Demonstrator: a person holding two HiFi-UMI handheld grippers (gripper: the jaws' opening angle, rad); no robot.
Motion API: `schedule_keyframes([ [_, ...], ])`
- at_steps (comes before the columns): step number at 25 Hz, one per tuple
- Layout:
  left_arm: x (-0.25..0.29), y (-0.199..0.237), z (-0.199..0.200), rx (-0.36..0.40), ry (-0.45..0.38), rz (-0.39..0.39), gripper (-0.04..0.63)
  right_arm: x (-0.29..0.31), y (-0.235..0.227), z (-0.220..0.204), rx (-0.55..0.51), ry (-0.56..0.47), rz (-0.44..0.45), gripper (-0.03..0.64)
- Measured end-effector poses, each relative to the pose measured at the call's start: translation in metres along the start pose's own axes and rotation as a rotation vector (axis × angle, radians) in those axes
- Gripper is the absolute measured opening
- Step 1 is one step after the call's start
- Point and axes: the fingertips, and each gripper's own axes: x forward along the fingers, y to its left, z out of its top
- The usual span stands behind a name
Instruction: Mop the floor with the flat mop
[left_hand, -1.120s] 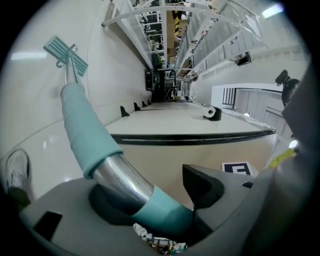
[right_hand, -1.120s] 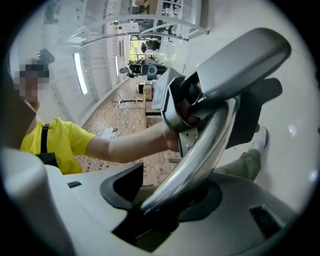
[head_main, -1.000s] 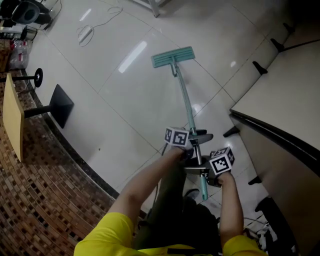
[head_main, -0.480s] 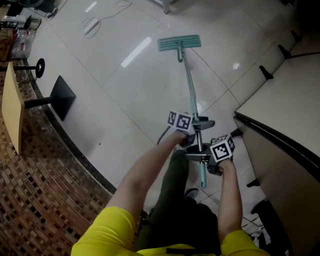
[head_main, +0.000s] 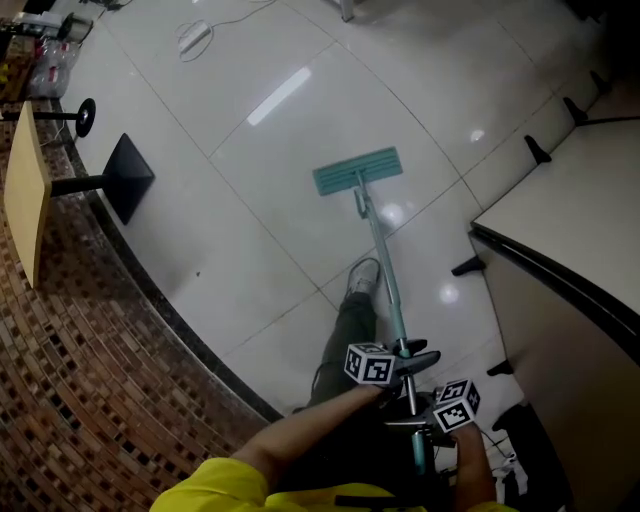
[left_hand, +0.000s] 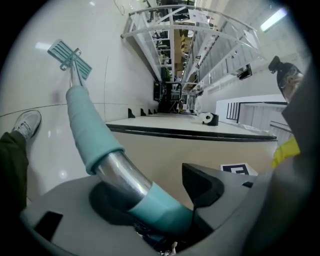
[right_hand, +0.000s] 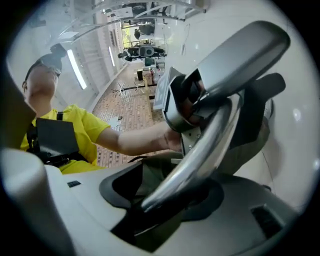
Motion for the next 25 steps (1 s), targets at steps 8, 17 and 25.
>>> schedule_keyframes([
  [8,-0.024,0.049,0.168,0.136,-0.036,0.029,0.302,0.019,-0.058,0.15,-0.147,0.035,-0.013,0.258],
  [17,-0.032,0.078,0.335,0.233,0.089,0.016,0.293,0.013,-0.085,0.34,-0.232,-0.206,-0.049,0.252],
  [25,-0.045,0.048,0.216,0.186,0.072,-0.005,0.304,0.04,-0.057,0.213,-0.163,-0.104,-0.042,0.265],
])
